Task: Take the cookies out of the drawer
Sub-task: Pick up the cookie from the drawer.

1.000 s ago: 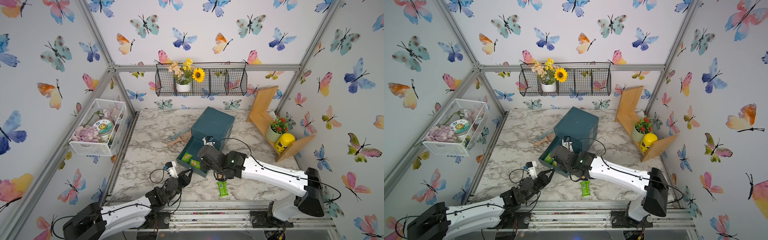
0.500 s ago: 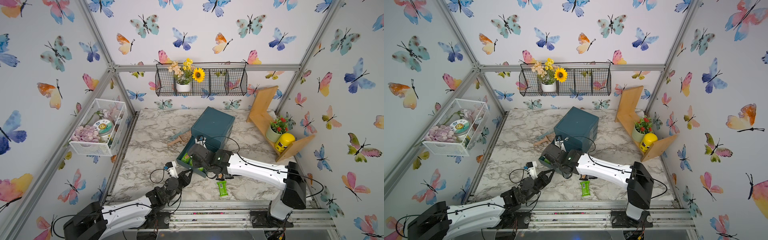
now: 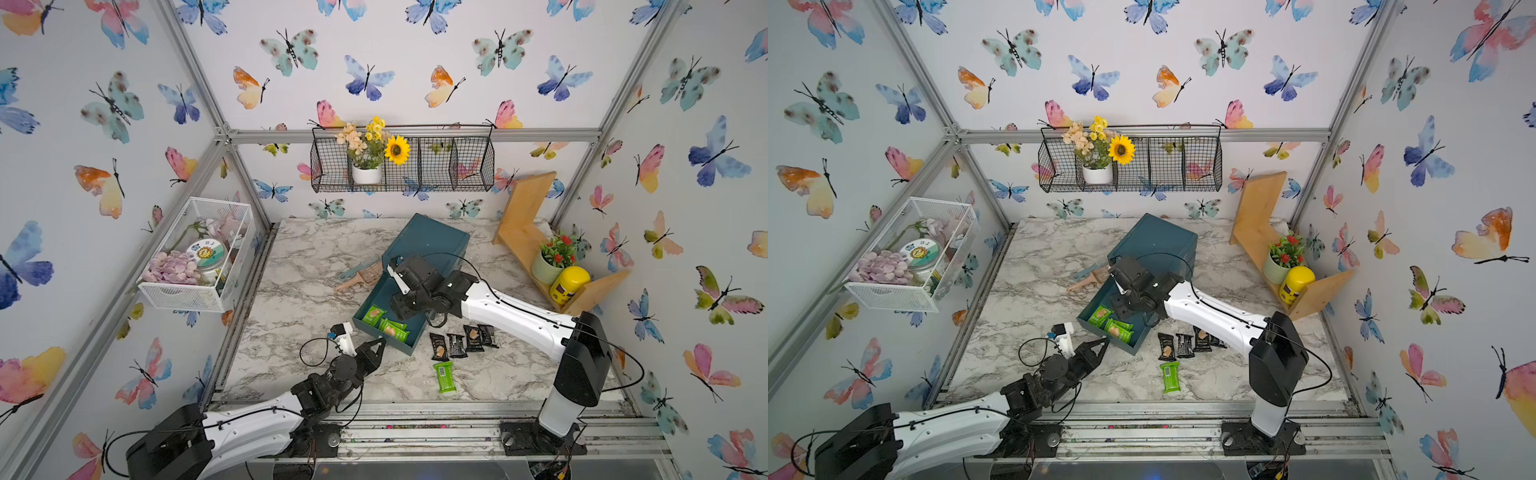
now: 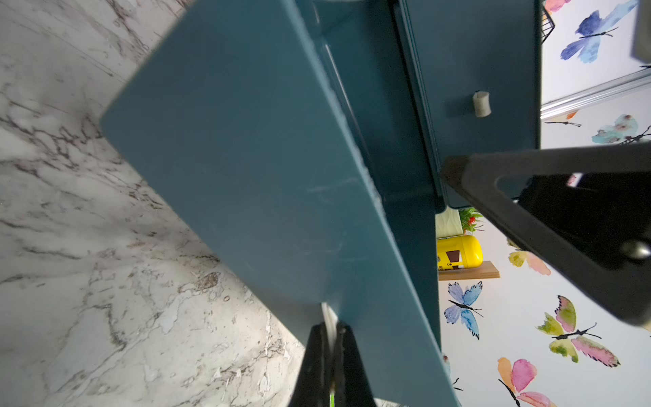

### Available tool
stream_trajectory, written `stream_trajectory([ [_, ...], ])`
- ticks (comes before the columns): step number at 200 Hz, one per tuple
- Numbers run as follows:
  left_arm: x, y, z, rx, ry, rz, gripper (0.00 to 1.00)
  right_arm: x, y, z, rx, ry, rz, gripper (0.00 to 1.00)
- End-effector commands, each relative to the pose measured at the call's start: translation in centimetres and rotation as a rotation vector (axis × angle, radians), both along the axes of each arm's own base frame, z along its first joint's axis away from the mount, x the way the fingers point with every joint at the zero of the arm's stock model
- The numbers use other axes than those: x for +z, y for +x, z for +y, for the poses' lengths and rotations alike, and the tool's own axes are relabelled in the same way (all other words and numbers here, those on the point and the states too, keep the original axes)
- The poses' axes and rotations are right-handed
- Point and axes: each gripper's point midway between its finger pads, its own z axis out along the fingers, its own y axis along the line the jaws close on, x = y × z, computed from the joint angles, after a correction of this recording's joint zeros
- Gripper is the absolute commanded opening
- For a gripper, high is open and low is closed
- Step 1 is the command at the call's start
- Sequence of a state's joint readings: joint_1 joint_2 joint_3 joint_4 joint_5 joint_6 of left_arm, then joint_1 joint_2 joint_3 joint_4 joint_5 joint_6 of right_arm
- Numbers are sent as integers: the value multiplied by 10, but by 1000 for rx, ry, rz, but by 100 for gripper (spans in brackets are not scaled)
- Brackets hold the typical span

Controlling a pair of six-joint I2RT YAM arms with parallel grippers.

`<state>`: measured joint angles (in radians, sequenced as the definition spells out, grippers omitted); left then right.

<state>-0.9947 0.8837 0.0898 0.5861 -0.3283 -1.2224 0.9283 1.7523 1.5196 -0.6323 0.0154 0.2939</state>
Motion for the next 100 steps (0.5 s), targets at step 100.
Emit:
stream_trajectory([
  [100,11,3,0,12,-35,-32,0,-52,-49,13,323,12,277,54],
])
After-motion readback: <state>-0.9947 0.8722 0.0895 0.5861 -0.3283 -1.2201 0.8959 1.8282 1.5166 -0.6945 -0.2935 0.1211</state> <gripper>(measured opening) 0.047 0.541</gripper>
